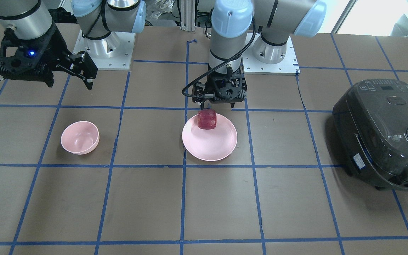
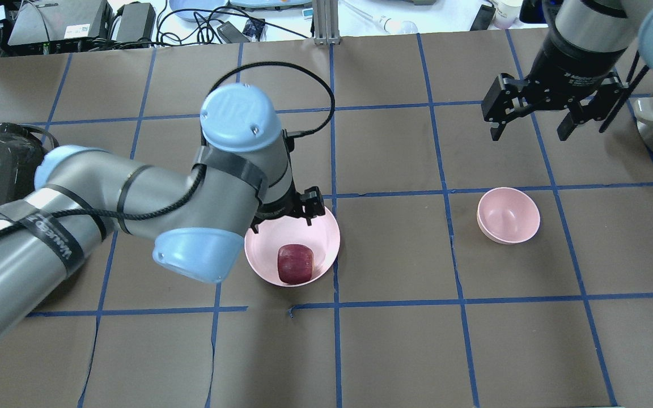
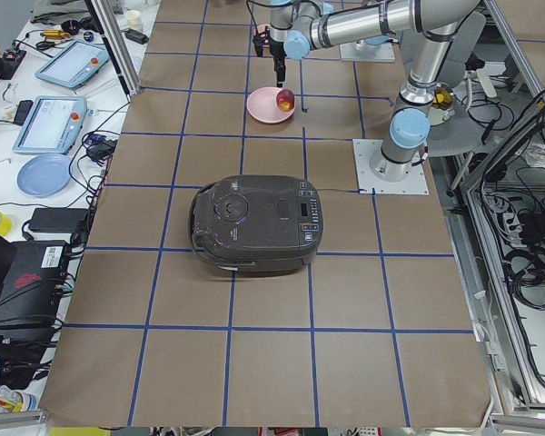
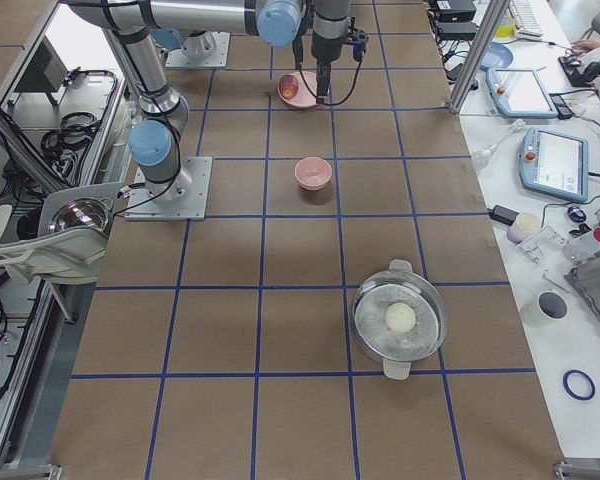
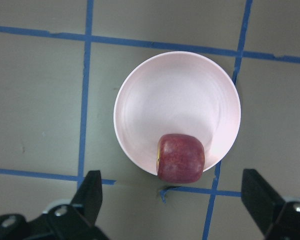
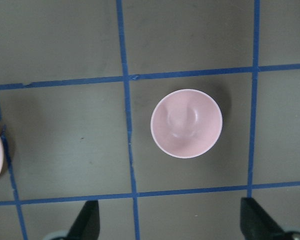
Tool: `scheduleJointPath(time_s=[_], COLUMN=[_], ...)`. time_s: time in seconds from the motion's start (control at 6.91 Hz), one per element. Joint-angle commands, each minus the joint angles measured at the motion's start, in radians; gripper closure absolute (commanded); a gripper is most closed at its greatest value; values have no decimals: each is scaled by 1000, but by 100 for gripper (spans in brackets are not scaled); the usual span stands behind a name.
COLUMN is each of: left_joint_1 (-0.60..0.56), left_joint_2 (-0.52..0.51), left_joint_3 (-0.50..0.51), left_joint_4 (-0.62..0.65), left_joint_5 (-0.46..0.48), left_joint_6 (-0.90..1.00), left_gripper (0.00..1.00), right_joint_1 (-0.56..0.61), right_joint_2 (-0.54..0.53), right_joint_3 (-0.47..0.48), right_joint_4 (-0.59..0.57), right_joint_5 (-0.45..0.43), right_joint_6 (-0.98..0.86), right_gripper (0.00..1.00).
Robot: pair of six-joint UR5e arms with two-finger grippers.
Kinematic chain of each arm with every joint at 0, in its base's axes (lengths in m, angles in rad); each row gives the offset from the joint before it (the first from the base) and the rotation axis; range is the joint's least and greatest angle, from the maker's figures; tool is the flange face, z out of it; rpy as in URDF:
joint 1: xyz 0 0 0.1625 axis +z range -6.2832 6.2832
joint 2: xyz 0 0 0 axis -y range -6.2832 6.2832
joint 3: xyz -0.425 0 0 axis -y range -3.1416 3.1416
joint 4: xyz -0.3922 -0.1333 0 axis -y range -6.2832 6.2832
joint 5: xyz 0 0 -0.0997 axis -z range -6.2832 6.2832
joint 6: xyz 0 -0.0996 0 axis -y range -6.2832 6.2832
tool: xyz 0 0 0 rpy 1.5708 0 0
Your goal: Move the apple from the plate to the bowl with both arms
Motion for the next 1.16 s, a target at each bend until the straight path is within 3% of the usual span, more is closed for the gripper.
scheduleJointPath(time_s=[0.0,0.29,0.43,0.72,0.87,1.01], left_joint_1=[-29,-43,-43,-42,-40,-26], left_joint_2=[-67,-112,-121,-115,-99,-88], left_joint_3=[-58,-58,-61,-52,-40,7], left_joint_4=[66,102,104,104,110,109], left_joint_5=[0,0,0,0,0,-2], left_joint_6=[-2,6,33,64,65,64], left_gripper=[0,2,23,89,100,100], right_joint_1=[-215,-242,-242,-240,-240,-240], right_joint_2=[63,106,144,264,281,292], right_joint_3=[118,290,332,345,346,349], right_joint_4=[-37,-295,-372,-449,-457,-454], right_joint_5=[17,15,17,23,67,84], right_joint_6=[-151,-166,-163,-152,-150,-150], right_gripper=[0,0,0,0,0,11])
